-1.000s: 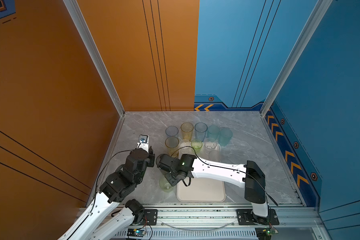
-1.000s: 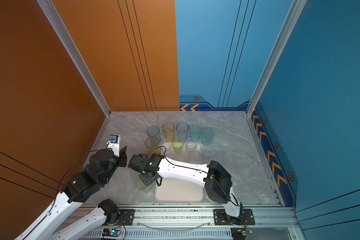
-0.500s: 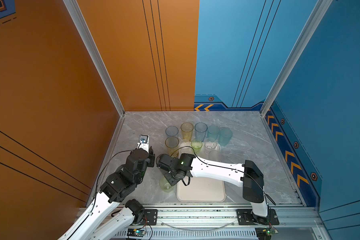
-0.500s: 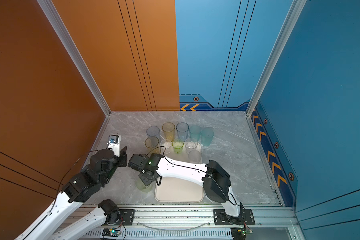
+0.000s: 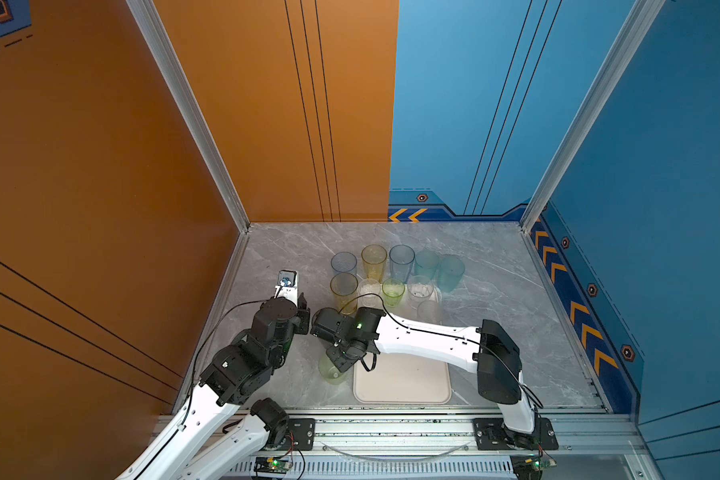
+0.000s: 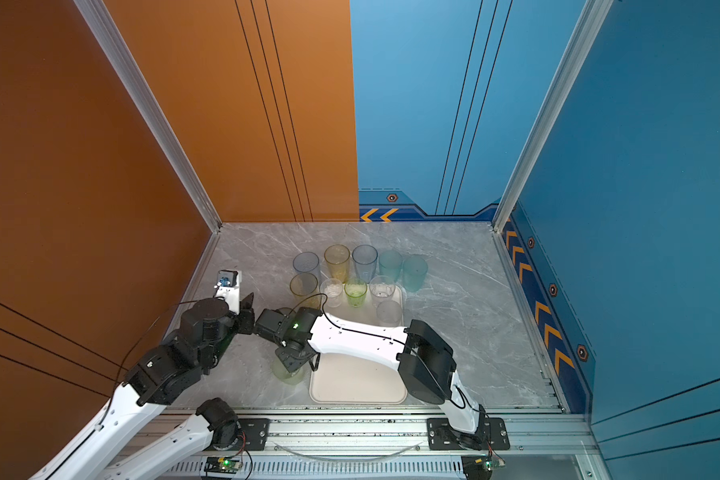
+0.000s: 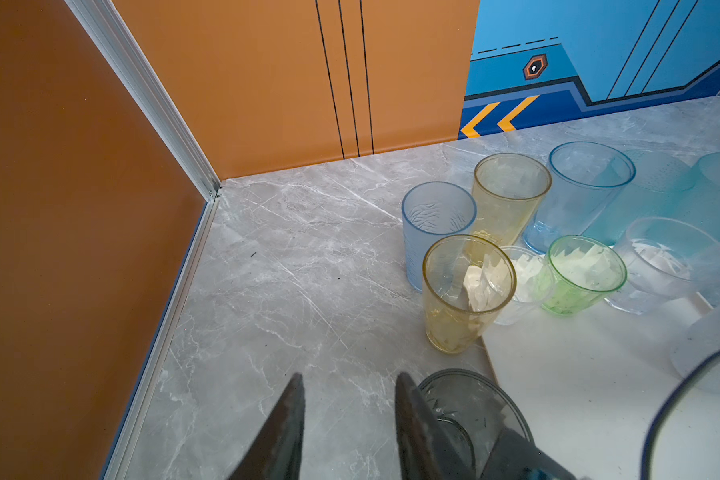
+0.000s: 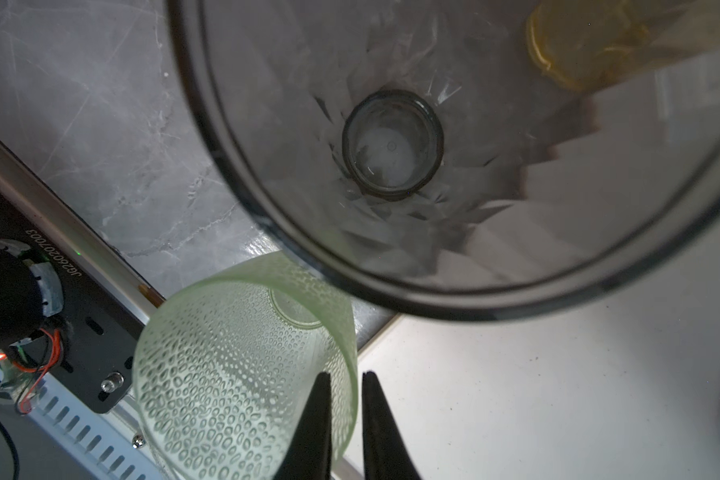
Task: Place the glasses into the tray
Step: 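Lower the right gripper over the green textured cup lying by the tray's near edge, then close the right gripper on the green textured cup's rim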
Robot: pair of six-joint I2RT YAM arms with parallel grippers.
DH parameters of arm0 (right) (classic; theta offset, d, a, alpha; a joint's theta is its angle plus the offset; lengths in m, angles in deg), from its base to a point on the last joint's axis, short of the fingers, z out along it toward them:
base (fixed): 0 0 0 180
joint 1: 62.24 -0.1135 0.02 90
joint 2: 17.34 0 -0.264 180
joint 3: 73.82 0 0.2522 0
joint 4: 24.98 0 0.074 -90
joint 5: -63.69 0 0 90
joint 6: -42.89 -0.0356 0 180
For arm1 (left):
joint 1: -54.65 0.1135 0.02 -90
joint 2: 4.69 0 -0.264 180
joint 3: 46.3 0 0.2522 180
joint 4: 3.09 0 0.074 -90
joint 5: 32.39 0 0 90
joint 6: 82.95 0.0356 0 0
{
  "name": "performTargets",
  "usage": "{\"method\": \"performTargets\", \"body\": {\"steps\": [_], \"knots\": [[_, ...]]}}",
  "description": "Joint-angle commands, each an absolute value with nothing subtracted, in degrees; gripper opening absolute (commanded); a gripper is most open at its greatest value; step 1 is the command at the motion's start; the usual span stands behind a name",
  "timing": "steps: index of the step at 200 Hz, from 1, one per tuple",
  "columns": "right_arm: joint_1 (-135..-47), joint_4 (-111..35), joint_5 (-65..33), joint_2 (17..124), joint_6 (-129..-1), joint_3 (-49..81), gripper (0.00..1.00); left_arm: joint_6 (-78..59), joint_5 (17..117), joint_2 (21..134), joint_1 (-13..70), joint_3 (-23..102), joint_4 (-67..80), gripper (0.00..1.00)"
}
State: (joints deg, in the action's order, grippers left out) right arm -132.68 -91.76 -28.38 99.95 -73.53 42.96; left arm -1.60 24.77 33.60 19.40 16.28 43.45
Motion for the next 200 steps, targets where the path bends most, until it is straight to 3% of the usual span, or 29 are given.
{"method": "performTargets", "body": {"steps": [1,83,131,200], "knots": [[-132.2,-93.3,-27.9,101.0,-72.8,44.8,0.13,-1.2,25.5,33.1,20.1,15.9,42.3,0.37],[-132.4,-93.8,-28.3,101.1,-72.6,44.7,0.08,-1.2,25.8,33.3,20.1,15.8,42.3,0.38],[-132.7,-94.3,-31.2,100.2,-72.4,44.6,0.00,-1.2,25.7,33.5,20.1,15.7,42.3,0.38],[-134.0,-94.1,-33.5,93.9,-71.7,44.0,0.00,-1.2,25.8,33.6,20.1,15.8,42.3,0.38]]}}
